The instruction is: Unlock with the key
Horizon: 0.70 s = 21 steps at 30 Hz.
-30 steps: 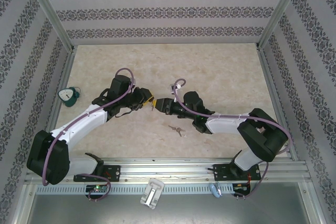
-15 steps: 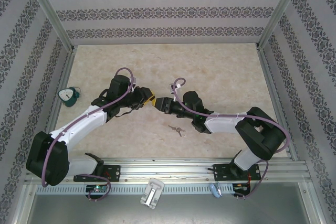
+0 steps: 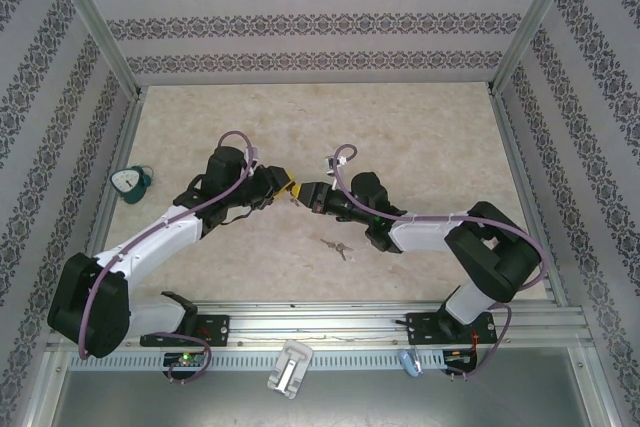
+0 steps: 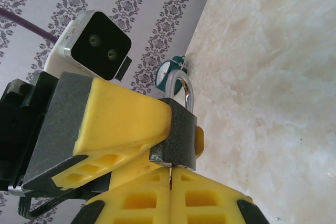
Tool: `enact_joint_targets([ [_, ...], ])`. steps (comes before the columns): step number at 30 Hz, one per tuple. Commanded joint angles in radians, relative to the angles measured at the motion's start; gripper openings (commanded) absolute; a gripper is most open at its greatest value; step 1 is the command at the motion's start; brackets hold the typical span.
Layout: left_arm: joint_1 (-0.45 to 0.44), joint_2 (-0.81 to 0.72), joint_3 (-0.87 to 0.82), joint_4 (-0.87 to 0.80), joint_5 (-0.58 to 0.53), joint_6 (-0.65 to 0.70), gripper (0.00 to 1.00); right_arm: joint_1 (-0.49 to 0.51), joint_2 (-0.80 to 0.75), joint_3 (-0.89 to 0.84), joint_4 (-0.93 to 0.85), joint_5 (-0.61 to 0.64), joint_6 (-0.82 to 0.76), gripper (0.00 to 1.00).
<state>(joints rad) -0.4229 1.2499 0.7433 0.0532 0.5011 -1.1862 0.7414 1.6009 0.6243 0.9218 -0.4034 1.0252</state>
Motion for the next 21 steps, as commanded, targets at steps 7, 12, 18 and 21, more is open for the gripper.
enact_joint_targets([
  [7, 0.003, -0.027, -0.052, 0.315, 0.089, -0.077, 0.12, -0.009, 0.048, 0.008, 0.168, -0.057, 0.075, 0.0],
  [12, 0.003, -0.03, -0.075, 0.407, 0.105, -0.104, 0.1, -0.009, 0.078, 0.005, 0.257, -0.076, 0.123, 0.0],
  [18, 0.003, -0.039, -0.079, 0.445, 0.115, -0.107, 0.1, -0.01, 0.09, 0.002, 0.307, -0.087, 0.151, 0.0],
  [21, 0.003, -0.037, -0.088, 0.494, 0.121, -0.123, 0.09, -0.015, 0.104, 0.006, 0.345, -0.099, 0.18, 0.0],
])
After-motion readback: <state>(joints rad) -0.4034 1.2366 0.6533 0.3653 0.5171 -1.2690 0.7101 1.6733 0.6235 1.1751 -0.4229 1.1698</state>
